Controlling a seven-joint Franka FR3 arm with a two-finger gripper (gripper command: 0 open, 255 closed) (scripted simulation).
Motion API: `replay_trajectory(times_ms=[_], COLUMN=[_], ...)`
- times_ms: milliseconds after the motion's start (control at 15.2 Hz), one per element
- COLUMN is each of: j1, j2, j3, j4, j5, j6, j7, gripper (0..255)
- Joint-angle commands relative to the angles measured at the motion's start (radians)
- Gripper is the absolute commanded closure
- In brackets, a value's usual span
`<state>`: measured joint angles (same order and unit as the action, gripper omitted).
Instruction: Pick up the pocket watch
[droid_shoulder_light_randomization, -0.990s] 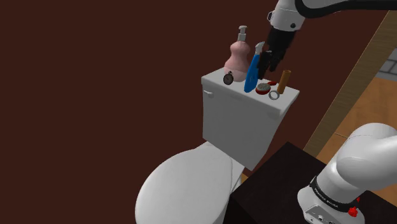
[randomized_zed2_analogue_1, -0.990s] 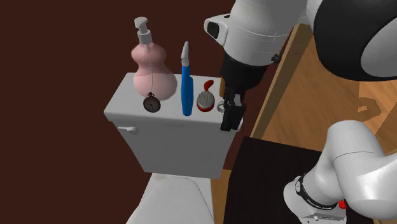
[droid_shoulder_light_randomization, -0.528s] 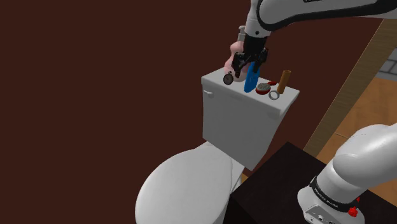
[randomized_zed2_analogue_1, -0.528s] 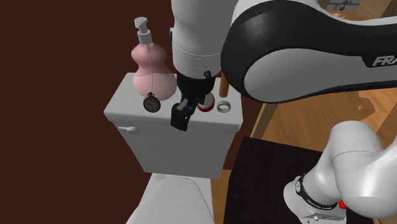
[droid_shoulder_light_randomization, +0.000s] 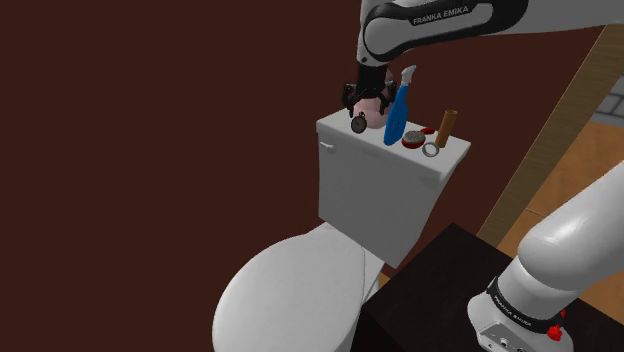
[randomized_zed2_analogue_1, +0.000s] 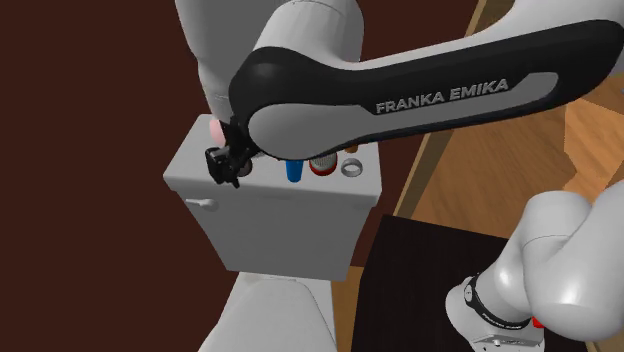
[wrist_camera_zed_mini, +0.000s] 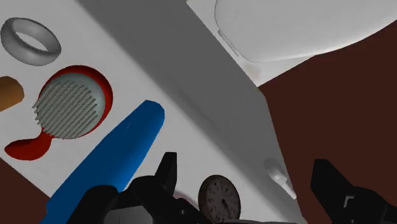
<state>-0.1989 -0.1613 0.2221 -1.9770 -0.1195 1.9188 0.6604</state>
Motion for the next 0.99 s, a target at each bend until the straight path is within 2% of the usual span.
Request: replay_trajectory(times_ms=[0, 528, 924], j1=[-0.016, -0.045, -0.046], j2=[0.073, 0.350, 0.365], j3=[0.007, -0.035, -0.040], j4=[0.057, 0.332, 0.283], j5=[-0.033, -0.141, -0.149], j6=[0.006, -0.033, 0.028], j7=[0.105, 0.438, 0.461], gripper=[0, 0, 0])
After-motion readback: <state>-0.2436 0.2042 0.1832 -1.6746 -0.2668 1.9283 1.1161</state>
